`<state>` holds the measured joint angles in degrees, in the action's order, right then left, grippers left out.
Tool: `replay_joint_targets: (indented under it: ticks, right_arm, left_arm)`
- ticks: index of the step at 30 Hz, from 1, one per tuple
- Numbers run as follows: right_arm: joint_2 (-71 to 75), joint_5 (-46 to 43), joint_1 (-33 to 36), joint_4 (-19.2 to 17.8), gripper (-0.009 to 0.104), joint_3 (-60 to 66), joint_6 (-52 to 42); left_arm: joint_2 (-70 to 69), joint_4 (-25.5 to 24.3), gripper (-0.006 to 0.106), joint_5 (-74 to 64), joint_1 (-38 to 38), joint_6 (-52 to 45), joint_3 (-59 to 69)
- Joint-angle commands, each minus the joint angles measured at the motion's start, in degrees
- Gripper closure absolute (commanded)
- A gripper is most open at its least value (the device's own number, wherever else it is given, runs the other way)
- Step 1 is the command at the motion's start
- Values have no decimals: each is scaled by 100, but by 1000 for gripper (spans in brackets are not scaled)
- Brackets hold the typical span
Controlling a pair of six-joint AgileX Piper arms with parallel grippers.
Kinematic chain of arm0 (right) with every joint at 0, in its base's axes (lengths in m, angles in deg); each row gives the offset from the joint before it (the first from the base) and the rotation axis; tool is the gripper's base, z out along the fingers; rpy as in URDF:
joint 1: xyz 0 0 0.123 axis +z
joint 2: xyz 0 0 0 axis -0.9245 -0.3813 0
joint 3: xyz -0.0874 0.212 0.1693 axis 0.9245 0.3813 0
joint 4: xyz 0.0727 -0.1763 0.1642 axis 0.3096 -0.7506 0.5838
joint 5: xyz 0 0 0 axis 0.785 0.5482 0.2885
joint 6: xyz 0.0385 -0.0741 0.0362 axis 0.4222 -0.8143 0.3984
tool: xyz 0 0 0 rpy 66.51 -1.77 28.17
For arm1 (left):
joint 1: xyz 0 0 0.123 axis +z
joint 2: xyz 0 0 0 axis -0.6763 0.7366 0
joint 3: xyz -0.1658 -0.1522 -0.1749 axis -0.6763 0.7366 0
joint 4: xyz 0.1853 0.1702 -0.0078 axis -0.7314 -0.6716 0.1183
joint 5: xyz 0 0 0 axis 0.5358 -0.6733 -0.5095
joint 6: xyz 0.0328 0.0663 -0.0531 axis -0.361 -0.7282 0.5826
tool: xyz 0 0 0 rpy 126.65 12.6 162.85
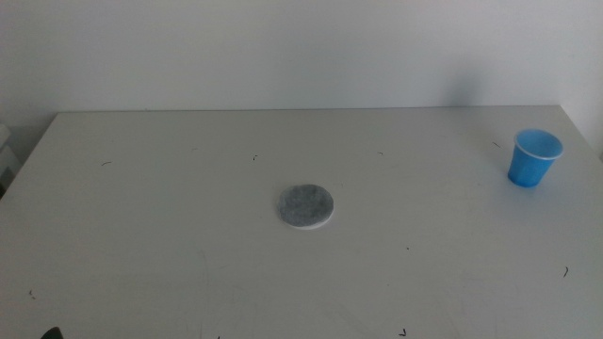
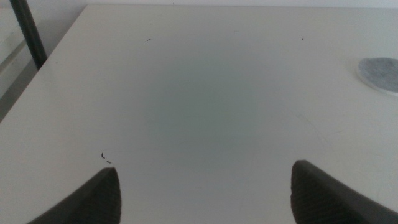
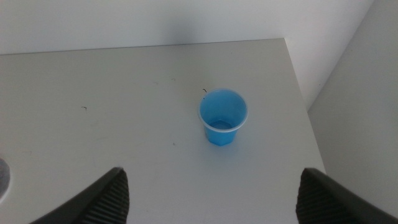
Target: Place an empty cup on a cup mat.
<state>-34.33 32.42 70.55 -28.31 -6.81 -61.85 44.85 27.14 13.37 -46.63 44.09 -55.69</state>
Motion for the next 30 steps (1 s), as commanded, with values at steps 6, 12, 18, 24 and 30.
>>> replay_joint_targets:
  ticks: [6, 12, 18, 24, 30]
  right_arm:
    - [-1323, 468, -48, -163, 21, -1622, -53]
    - [-2389, 1400, -48, -302, 21, -2985, -53]
    - [-3316, 1807, -264, -285, 21, -4115, -53]
    - [-3946, 1789, -783, 127, 21, -4351, -65]
    - [-4619, 1784, -1022, 304, 21, -4351, -280]
  left_arm:
    - [-20, -2, -5, 384, 6, 62, -34]
    - [-20, -2, -5, 384, 6, 62, -34]
    - [-20, -2, -5, 384, 6, 62, -34]
    - [-20, -2, -5, 384, 6, 62, -34]
    - [-20, -2, -5, 384, 6, 62, -34]
